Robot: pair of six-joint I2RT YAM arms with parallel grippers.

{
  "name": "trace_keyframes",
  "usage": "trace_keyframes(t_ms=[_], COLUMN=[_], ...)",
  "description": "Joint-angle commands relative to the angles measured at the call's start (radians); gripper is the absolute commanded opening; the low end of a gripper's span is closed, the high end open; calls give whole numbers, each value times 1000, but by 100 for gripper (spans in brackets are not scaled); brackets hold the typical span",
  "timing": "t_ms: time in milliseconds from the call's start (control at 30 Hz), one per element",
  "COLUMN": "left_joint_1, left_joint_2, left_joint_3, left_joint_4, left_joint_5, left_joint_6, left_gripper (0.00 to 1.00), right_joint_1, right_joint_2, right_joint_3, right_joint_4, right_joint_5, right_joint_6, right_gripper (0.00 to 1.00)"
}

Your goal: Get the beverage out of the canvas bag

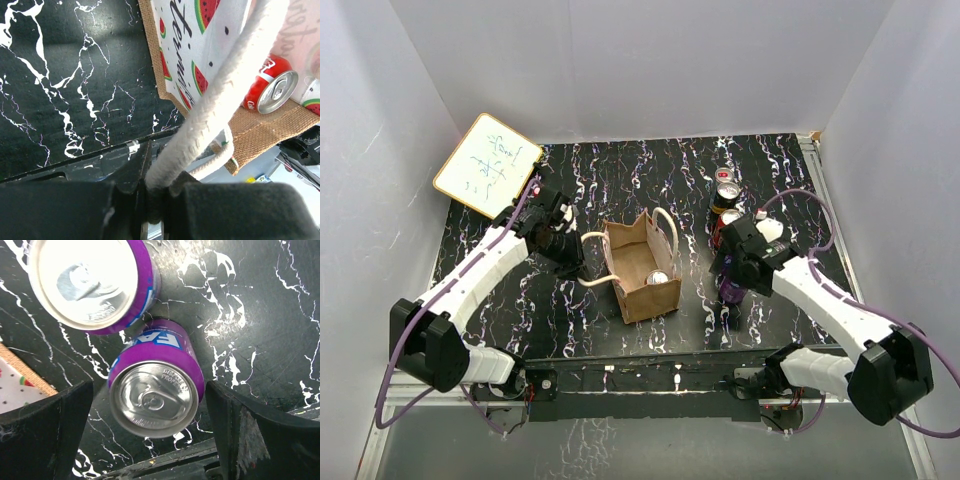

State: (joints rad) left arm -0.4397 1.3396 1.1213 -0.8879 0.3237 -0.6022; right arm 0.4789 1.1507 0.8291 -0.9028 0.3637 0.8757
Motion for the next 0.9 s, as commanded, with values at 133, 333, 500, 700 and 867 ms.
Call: trace_keyframes(t_ms=[133, 333, 500, 700, 867], left_joint_1=[4, 4, 4, 4, 5], left_joint_2=[17, 17, 24, 24, 16], left_joint_3=[45, 48, 56, 44, 27], left_joint_4=[-26, -24, -20, -7, 11], left_joint_5=[16, 14, 20, 26, 27], left_joint_6=[27, 30, 34, 40, 29], left_gripper=[0, 0, 0, 0, 0], right_joint_1=[-6, -6, -6, -4, 81], right_joint_2=[-112, -196, -134, 53, 148], right_joint_3=[186, 291, 447, 634, 666], right_joint_4=[-55, 87, 200, 274, 419], right_joint_5=[-11, -134, -394, -759, -903], right_joint_6=[-180, -431, -563, -522, -447], right_gripper=[99, 99, 99, 99, 99])
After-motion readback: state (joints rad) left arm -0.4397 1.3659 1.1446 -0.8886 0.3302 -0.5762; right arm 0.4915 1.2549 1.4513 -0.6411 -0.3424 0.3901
